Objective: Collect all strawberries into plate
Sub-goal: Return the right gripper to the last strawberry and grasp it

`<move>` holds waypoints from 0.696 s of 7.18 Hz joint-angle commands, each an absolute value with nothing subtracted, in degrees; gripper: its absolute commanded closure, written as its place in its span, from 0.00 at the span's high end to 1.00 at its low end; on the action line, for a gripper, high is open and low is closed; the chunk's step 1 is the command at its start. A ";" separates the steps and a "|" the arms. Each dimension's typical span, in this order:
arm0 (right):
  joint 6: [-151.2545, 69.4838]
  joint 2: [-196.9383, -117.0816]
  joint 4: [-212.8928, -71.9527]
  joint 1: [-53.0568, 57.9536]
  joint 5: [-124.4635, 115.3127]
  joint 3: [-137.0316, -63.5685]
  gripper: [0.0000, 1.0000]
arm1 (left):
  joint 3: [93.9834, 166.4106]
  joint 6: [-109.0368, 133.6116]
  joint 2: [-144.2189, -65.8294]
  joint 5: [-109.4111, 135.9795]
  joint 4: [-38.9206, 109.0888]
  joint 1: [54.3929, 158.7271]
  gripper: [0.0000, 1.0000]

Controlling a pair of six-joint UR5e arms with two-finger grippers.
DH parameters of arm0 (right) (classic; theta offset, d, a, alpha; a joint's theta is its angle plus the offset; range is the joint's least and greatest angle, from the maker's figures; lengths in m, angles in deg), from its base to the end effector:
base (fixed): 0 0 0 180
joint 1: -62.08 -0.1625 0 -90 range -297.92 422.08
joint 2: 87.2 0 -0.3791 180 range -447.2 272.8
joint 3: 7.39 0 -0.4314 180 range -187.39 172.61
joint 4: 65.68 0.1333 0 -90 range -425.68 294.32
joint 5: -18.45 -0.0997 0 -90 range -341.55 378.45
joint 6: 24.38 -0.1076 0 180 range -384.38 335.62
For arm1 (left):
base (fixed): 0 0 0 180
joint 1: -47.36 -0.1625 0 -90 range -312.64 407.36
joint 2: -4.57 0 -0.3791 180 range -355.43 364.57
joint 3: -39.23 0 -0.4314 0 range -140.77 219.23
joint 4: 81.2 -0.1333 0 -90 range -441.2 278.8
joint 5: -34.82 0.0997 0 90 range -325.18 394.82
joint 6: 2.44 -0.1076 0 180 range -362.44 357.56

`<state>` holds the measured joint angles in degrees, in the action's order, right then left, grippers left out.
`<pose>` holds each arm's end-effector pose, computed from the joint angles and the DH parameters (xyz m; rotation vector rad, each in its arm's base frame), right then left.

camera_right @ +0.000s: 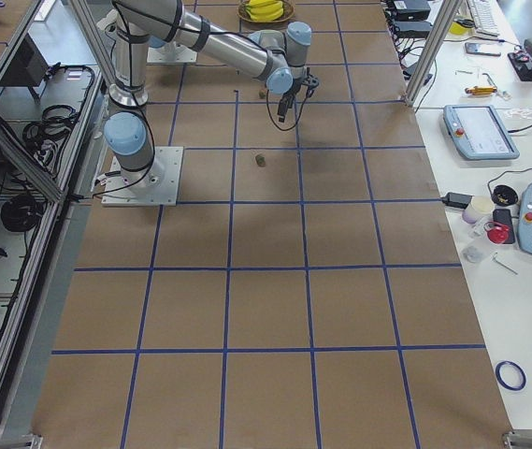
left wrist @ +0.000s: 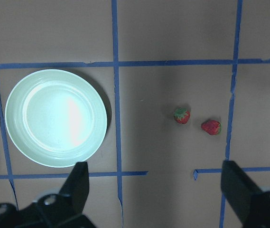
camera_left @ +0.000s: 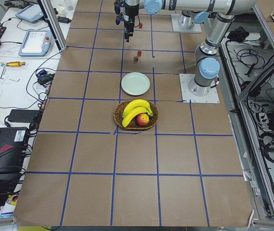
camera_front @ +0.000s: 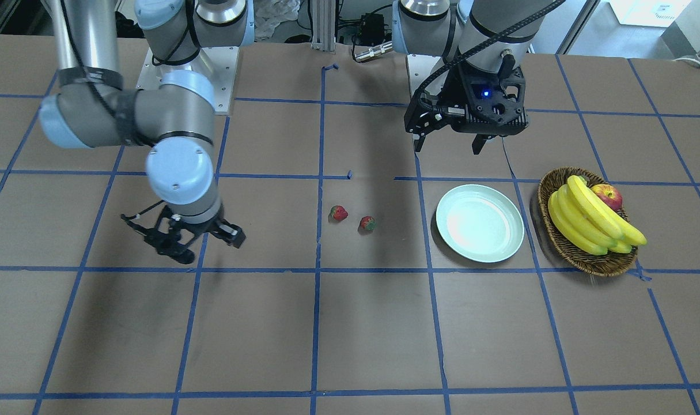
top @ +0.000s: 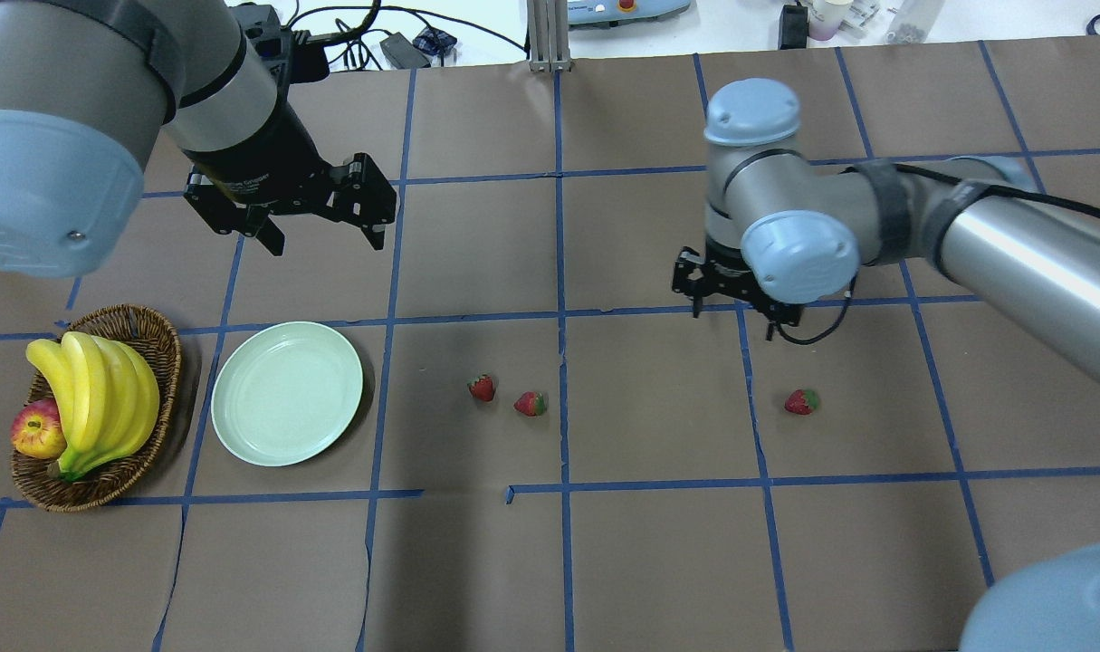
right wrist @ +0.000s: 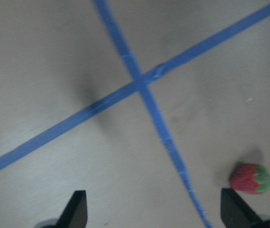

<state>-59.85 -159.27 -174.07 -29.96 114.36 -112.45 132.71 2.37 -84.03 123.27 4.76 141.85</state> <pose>0.1417 -0.5434 0.1596 -0.8289 -2.8278 -0.3085 -0.1769 -0.5129 0.4217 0.0080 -3.1115 0.0496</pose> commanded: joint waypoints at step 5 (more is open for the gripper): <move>-59.56 -165.86 -191.62 -21.77 113.99 -130.97 1.00 | 132.83 2.65 -84.11 123.15 4.85 141.85 1.00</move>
